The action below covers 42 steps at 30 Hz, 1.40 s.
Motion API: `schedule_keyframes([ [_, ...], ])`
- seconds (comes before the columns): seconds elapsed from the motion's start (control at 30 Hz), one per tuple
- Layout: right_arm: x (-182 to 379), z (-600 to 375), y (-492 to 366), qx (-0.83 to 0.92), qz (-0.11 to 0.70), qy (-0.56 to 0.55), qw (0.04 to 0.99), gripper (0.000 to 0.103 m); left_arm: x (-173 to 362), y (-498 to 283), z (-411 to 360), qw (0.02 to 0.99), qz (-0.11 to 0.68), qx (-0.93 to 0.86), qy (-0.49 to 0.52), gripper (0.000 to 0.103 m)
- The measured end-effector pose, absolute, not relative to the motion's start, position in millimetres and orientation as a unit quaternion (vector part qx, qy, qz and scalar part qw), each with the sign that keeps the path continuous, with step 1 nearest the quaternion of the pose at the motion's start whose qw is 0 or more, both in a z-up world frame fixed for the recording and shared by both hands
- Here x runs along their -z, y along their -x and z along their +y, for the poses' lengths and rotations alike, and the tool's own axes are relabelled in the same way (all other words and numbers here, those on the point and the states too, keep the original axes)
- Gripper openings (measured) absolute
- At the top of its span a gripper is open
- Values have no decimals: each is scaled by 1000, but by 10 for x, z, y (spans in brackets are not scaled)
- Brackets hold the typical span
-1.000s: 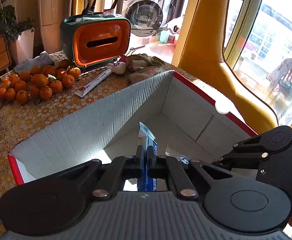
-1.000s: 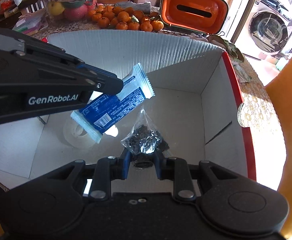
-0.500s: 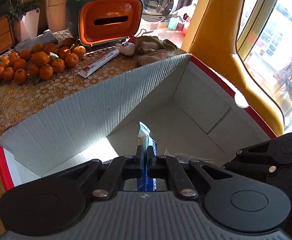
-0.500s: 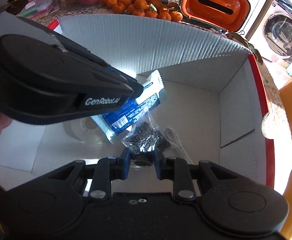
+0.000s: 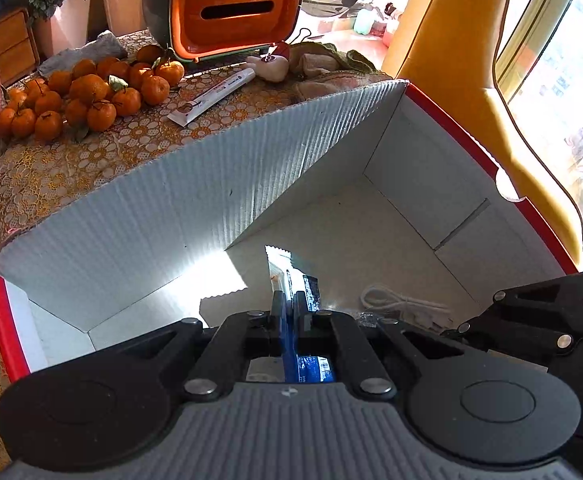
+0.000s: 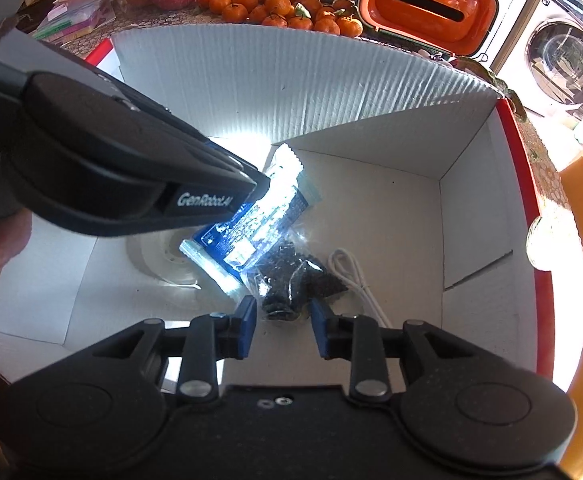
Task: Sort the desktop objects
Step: 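Lower the black packet into the shoebox with the right tool while the left tool lowers the toothpaste beside it, then open both tools to release the packet and toothpaste into the shoebox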
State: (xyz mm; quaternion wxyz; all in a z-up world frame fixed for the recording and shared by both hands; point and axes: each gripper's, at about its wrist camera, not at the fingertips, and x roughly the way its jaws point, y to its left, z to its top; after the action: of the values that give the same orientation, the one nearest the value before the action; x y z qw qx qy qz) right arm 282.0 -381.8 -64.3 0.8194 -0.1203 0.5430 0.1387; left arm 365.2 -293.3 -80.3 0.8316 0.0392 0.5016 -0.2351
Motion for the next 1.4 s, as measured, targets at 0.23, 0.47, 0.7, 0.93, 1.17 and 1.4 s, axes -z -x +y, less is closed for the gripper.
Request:
schedule_keyframes([
  [0.23, 564, -3847, -2790, -138, 534, 100, 828, 38, 764, -3598, -2884, 829, 509, 230, -35, 2],
  [0.47, 380, -3853, -2655, -135, 513, 89, 843, 60, 663, -3479, -2826, 829, 506, 235, -38, 4],
  [0.7, 243, -3847, -2529, -130, 496, 87, 854, 63, 474, -3333, -2776, 835, 492, 243, -42, 4],
  [0.93, 89, -3847, -2367, -127, 480, 81, 864, 64, 272, -3148, -2740, 841, 476, 251, -51, 4],
  [1.17, -50, -3834, -2201, -130, 463, 72, 874, 72, 118, -2978, -2626, 849, 464, 249, -43, 4],
  [1.4, -164, -3826, -1998, -130, 449, 60, 882, 76, -9, -2792, -2527, 853, 454, 252, -38, 31],
])
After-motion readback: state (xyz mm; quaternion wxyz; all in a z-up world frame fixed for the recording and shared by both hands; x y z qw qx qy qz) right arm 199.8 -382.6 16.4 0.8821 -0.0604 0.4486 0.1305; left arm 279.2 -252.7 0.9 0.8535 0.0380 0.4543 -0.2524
